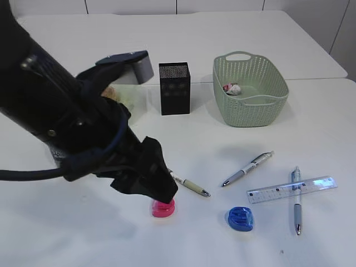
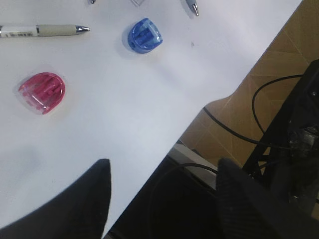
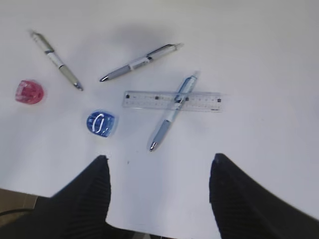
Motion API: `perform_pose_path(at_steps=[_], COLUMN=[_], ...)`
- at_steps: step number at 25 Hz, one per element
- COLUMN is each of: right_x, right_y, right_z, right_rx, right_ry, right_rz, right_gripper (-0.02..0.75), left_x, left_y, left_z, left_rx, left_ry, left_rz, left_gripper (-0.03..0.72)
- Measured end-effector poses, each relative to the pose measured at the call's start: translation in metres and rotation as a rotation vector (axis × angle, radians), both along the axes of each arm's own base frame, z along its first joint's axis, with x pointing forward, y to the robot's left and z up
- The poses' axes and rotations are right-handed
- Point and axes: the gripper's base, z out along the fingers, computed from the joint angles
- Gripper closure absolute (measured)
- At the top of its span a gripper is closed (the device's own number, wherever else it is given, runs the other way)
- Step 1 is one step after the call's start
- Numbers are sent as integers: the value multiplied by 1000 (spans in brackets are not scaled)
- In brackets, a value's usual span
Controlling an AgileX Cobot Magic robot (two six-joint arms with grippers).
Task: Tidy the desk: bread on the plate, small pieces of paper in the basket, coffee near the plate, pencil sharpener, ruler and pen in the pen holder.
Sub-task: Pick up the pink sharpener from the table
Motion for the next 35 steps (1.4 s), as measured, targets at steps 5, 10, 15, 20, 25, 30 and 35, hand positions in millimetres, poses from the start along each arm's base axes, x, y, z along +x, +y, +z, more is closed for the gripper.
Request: perform_pose_path(at_steps=[5,10,15,20,25,30,35], right_x=[2,5,5,5,6,6,4], right_y=[-7,-15,-17,-23,-27,-28,-26], right_z=[1,2,2,3,3,4,2], right_rx=[-53,-89,-108,-137,-161,-176,-152], right_ry=[-23,-47,-53,-60,-68,-72,-43], right_rz=[-60,-103,-104,-167,-211,-219,-205], right_gripper=[245,246,246,245,269,278,281], left_x=[9,13,16,21,25,27,27], left_y=[-4,-5,-7,-10,-12,-12,-12], left_z=[-11,-17,-23,-31,-39,-43,-43], left_rx=[22,48,59,68,80,94,100], left_ry=[-37,-51,-51,-53,-58,-62,-70], left_rz=[10,5,8,16,20,16,12], left_gripper=[221,221,221,221,221,221,221])
